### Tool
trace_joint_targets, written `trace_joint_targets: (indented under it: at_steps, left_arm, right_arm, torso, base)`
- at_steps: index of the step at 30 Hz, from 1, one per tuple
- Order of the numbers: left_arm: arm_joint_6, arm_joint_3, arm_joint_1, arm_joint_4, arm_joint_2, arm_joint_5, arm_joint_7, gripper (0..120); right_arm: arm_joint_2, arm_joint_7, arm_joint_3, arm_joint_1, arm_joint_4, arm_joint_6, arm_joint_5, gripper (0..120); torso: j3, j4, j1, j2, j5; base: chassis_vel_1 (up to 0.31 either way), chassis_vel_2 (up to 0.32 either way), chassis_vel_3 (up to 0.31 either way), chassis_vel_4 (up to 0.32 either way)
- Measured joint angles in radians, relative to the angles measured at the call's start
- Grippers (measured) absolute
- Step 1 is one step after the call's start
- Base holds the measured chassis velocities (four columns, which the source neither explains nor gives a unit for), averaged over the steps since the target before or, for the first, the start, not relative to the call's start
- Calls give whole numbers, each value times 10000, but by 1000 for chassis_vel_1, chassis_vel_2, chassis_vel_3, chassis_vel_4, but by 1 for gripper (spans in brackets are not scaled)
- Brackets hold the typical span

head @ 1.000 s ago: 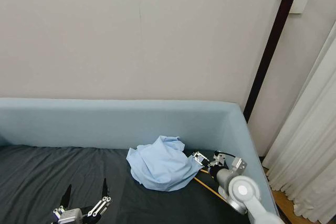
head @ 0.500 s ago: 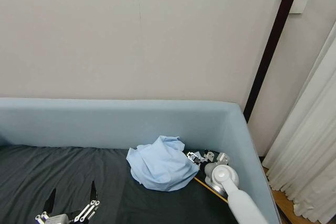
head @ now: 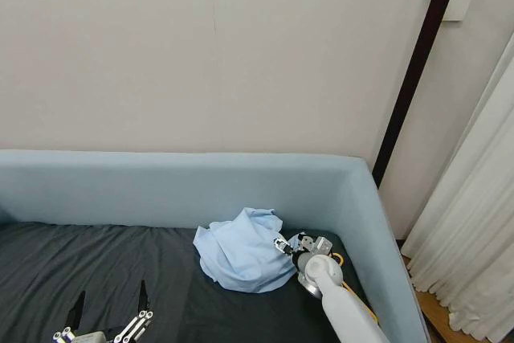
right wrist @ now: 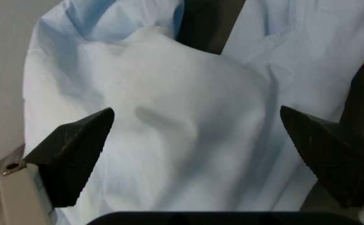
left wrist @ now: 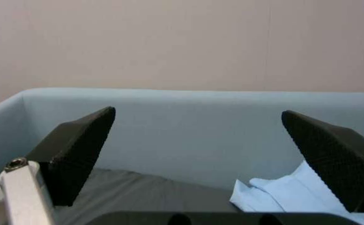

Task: Pick up the clothes from the sofa and hang them on the clothes hanger.

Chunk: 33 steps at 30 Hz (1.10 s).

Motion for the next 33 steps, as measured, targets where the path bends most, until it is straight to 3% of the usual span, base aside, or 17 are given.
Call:
trace_joint_targets:
  at_steps: [9, 33]
  left_arm:
    - [-82, -269, -50, 36, 5, -43, -69, 100]
    - [-254, -140, -262, 385, 8, -14, -215, 100]
  right_arm:
    - [312, -773, 299, 240, -1080, 203, -499, 95]
    - [83, -878, -100, -115, -181, 515, -771, 11]
  torso:
    - [0, -1, 0, 0, 0]
    - [0, -1, 0, 0, 1]
  base:
    - [0, 0, 0, 0]
    - [0, 0, 0, 0]
